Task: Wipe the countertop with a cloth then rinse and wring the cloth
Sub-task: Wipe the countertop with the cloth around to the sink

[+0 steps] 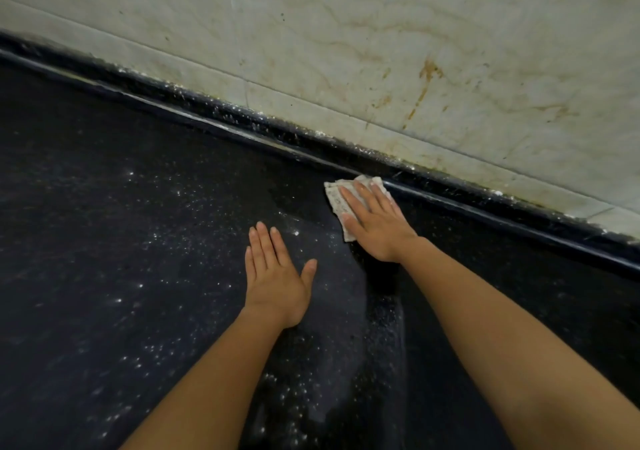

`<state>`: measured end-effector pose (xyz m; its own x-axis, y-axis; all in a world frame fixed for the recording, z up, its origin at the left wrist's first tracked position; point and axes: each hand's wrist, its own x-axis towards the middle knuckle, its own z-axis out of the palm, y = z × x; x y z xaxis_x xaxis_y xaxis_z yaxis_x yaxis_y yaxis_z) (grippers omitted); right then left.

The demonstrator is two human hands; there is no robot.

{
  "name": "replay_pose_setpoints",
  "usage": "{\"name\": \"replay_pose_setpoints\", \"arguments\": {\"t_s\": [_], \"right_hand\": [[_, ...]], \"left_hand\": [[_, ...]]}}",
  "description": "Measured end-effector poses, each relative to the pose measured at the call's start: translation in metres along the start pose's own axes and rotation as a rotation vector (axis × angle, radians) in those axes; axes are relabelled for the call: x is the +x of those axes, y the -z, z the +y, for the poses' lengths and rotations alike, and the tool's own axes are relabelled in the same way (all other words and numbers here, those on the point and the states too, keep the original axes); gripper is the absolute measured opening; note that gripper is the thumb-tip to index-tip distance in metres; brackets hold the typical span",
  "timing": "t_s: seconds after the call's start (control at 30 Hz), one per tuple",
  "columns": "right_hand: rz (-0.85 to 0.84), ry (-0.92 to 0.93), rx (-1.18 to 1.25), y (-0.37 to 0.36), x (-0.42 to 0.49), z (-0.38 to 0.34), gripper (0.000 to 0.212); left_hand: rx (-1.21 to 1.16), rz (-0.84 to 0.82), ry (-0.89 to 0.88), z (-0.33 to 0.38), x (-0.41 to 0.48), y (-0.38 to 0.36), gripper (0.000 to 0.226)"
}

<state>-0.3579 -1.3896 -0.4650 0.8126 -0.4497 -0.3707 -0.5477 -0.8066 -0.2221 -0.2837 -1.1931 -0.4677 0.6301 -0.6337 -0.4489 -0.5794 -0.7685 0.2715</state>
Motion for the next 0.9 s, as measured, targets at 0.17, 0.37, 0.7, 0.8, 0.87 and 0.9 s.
{"name": "replay_pose_setpoints", "arguments": {"t_s": [0.17, 0.37, 0.7, 0.8, 0.87, 0.9], "right_hand": [[-0.006, -0.049, 0.007, -0.013, -0.043, 0.009, 0.057], [-0.036, 0.008, -0.010, -0.031, -0.093, 0.009, 0.056], [-0.022, 0.288, -0.188, -0.076, -0.179, -0.007, 0.057], [-0.075, 0.348, -0.187, -0.070, -0.175, 0.002, 0.054], [-0.069, 0.338, -0.195, -0.064, -0.164, 0.004, 0.053], [-0.051, 0.310, -0.205, -0.061, -0.156, 0.004, 0.053]], "left_hand": [[-0.046, 0.000, -0.077, -0.012, -0.005, 0.005, 0.080], [-0.009, 0.093, -0.104, -0.043, -0.039, 0.001, 0.073], [0.006, 0.094, 0.033, -0.063, -0.053, -0.005, 0.074], [0.017, 0.043, 0.037, -0.064, -0.050, -0.003, 0.074], [0.022, 0.030, 0.041, -0.063, -0.050, -0.003, 0.074], [0.021, 0.026, 0.043, -0.063, -0.049, -0.003, 0.074]]}}
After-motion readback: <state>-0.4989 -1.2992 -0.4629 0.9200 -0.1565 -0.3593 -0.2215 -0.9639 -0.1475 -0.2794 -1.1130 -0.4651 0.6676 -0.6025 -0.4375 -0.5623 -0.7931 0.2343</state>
